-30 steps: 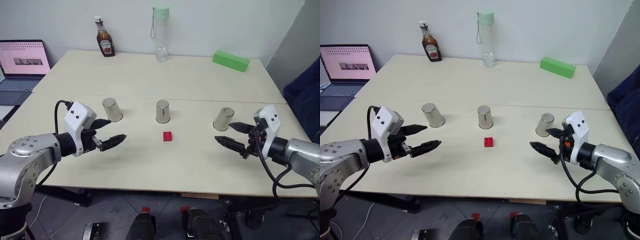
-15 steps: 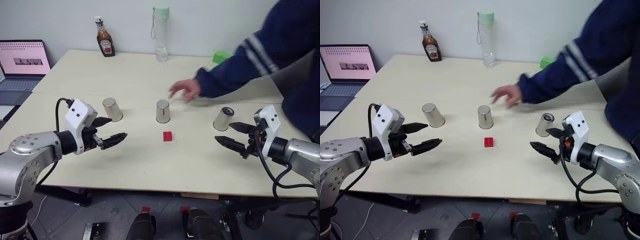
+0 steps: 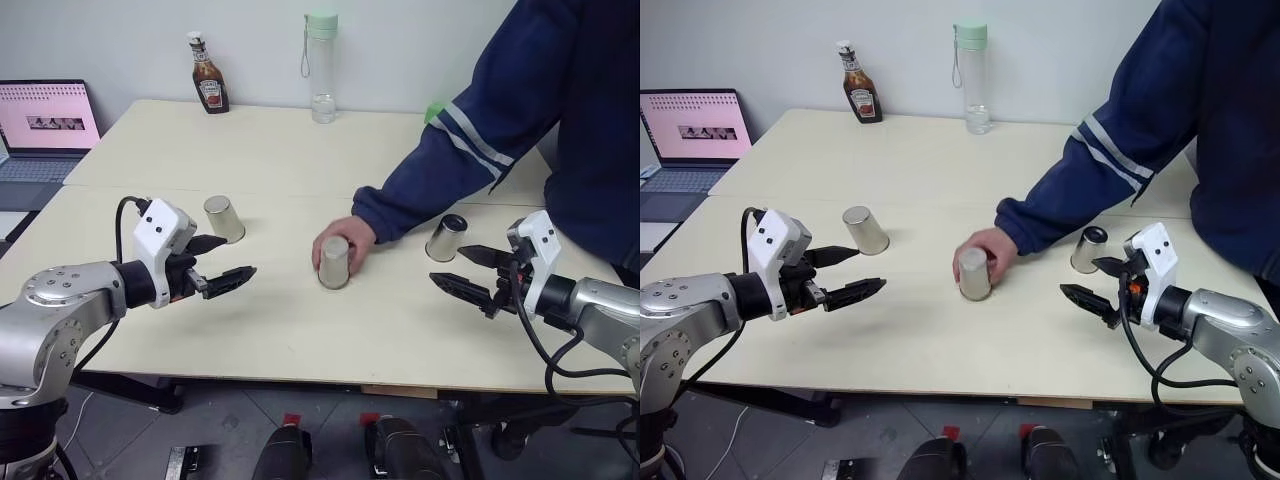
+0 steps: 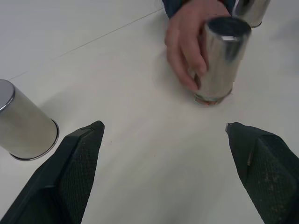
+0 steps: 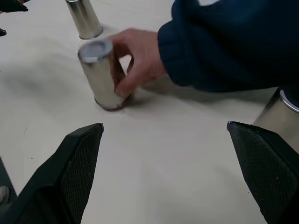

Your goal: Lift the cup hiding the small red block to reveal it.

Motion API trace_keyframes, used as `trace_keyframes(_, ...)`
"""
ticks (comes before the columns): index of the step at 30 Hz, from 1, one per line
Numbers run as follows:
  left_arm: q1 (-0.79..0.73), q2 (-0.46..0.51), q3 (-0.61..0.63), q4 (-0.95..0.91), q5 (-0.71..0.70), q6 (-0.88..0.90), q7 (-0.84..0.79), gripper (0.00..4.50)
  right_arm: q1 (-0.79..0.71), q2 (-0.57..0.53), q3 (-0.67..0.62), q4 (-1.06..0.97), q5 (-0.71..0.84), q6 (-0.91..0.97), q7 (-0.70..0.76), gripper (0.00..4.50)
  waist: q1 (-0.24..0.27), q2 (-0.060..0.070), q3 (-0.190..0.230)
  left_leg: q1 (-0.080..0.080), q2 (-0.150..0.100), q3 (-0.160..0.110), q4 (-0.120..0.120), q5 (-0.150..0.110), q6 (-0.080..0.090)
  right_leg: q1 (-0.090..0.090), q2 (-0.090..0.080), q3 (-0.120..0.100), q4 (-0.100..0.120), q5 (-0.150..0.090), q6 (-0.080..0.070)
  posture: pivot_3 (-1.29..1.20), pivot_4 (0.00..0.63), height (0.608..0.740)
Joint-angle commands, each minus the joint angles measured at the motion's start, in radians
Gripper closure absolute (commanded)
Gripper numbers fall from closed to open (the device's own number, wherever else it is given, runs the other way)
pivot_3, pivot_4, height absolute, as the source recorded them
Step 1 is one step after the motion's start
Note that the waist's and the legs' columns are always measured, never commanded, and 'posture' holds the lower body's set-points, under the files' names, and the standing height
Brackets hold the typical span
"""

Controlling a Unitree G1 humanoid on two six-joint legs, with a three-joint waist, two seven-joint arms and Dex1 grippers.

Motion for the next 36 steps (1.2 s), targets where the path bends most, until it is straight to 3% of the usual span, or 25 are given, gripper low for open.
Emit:
trace_keyframes(1, -0.017, 0.016, 0.01, -0.01, 0.003, -0.018, -0.006, 0.07, -0.012, -0.007, -0.024, -0.014, 0.006, -0.009, -0.003, 0.0, 0.0, 0.0, 0.0, 0.0, 0.0, 0.0, 0.0, 0.0, 0.0, 0.0, 0.0, 0.0, 0.0, 0.0, 0.0, 0.0, 0.15, 0.74)
trace_keyframes(36, -0.024, 0.022, 0.001, -0.009, 0.01, -0.027, -0.017, 0.07, -0.023, 0.004, -0.014, -0.018, 0.012, -0.007, -0.01, 0.0, 0.0, 0.0, 0.0, 0.0, 0.0, 0.0, 0.0, 0.0, 0.0, 0.0, 0.0, 0.0, 0.0, 0.0, 0.0, 0.0, 0.15, 0.74)
